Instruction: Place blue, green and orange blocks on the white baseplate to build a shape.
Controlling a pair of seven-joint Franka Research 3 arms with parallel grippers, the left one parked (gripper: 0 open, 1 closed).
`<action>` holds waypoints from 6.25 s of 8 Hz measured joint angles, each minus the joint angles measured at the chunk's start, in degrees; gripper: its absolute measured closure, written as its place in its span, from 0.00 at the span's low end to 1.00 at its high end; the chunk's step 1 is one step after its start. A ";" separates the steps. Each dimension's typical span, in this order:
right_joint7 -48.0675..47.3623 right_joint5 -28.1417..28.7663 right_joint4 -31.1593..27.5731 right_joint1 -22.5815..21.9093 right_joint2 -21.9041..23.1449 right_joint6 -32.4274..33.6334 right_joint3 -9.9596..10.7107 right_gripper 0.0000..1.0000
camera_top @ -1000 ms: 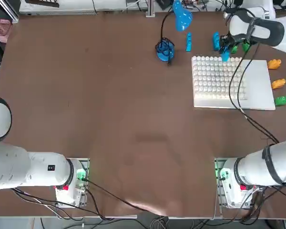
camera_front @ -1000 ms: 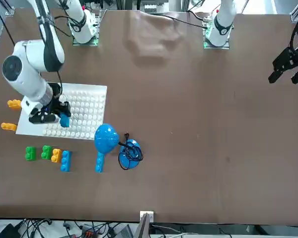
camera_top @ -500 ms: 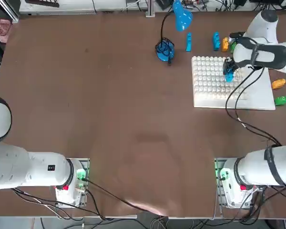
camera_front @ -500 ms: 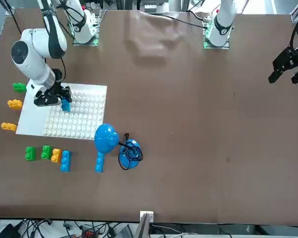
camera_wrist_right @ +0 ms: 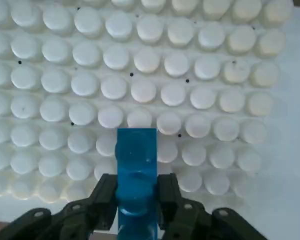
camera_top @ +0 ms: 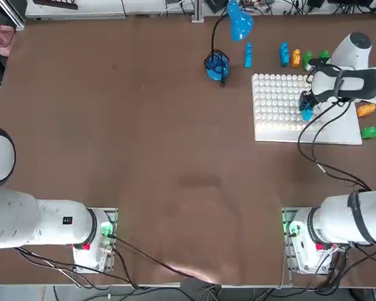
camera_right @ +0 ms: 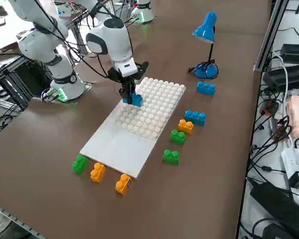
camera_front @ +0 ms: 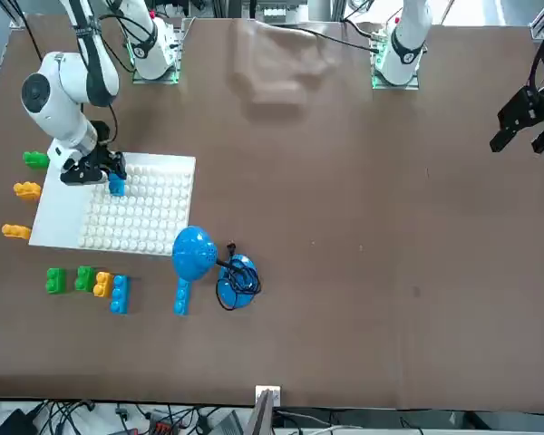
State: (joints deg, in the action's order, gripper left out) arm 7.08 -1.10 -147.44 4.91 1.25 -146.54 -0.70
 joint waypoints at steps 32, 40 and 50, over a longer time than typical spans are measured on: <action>-4.05 2.46 -2.73 -0.02 -4.60 -6.69 -0.51 0.62; -4.10 2.46 -2.96 0.01 -5.53 -8.38 -0.52 0.48; -3.99 2.42 0.12 -0.05 -4.69 -7.42 -0.82 0.00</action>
State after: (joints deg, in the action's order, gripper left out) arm 3.08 1.32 -147.33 4.87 -3.44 -153.96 -1.52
